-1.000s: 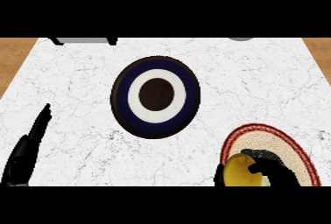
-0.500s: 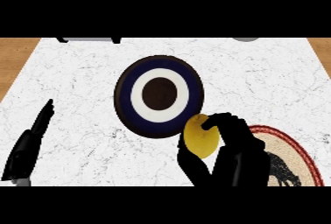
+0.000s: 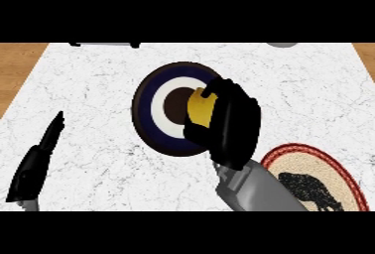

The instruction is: Pick the lemon from the placemat and place it in the plate

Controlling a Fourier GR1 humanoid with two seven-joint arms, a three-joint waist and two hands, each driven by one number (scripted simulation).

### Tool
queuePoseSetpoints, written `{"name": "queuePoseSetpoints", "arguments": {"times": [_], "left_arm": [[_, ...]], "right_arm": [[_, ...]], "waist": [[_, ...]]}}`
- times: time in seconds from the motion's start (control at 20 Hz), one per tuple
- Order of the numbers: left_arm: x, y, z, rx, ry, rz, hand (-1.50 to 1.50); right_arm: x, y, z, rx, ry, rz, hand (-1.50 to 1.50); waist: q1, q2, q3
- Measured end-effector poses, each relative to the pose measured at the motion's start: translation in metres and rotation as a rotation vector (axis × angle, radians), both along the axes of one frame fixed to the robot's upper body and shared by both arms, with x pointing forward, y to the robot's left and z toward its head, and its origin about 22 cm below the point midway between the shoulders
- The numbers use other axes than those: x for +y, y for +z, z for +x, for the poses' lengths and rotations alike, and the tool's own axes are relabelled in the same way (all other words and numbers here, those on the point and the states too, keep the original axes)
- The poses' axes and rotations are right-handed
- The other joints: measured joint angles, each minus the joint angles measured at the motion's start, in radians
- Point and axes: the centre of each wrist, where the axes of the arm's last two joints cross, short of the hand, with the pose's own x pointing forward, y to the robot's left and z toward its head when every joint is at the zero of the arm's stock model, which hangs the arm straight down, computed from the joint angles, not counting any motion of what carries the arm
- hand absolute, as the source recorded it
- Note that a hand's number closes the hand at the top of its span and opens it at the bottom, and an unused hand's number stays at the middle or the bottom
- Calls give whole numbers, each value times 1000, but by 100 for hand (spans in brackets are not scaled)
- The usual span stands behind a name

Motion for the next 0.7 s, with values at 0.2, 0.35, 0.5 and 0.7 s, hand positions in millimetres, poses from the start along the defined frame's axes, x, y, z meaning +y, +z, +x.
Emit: {"name": "queuePoseSetpoints", "arguments": {"times": [0.2, 0.35, 0.5, 0.7], "left_arm": [[0, 3, 7, 0, -9, 2, 0], [0, 4, 7, -3, -14, -1, 0], [-3, 4, 10, -8, -22, -7, 0], [-5, 0, 11, -6, -27, -6, 0]], "right_arm": [[11, -11, 29, 62, 22, 4, 150], [12, -22, 47, 105, 39, 50, 150], [6, -25, 62, 104, 4, 159, -150], [3, -39, 81, 133, -44, 223, -150]], "waist": [[8, 2, 0], [16, 5, 0], [22, 8, 1], [29, 9, 1]]}}
